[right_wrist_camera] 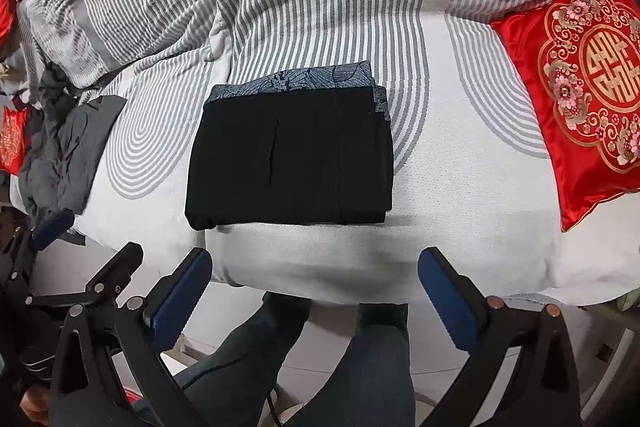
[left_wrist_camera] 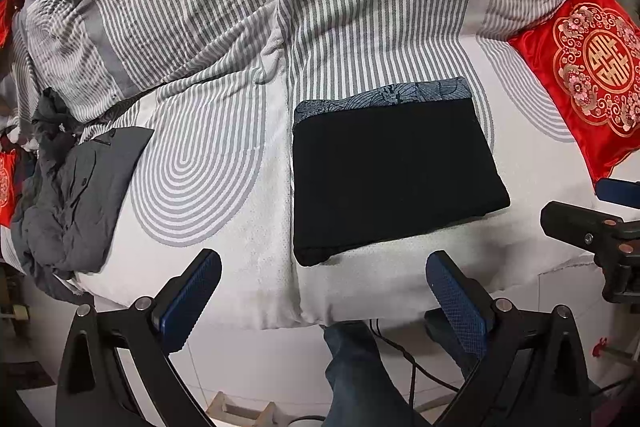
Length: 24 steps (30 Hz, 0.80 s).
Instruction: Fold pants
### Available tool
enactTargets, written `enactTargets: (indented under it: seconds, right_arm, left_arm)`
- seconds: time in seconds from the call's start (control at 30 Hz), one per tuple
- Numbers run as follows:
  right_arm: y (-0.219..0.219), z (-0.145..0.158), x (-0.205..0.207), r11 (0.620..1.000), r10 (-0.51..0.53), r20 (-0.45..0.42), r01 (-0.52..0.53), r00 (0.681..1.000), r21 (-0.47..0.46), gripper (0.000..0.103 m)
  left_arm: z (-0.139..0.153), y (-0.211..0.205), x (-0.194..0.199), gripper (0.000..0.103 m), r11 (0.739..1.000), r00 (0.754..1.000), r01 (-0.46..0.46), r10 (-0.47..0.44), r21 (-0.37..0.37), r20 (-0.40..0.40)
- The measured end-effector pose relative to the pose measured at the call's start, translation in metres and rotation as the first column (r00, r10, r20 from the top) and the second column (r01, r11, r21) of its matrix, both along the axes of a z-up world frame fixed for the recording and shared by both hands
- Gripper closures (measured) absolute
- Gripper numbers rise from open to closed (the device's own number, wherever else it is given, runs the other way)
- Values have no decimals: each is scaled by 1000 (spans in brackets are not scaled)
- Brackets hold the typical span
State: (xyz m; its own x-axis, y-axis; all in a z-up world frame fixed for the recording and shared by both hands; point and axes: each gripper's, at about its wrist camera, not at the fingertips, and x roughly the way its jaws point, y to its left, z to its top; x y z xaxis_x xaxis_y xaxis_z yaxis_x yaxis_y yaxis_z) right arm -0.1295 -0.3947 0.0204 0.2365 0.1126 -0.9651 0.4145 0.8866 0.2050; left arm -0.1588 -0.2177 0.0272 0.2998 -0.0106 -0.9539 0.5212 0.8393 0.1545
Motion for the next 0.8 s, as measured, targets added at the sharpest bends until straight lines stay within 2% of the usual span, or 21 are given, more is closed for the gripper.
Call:
enactTargets:
  seconds: [0.8]
  right_arm:
    - [9, -1, 0, 999, 35, -10, -36, 999, -8, 0]
  left_arm:
    - [5, 3, -8, 0, 999, 1000, 17, -17, -43, 0]
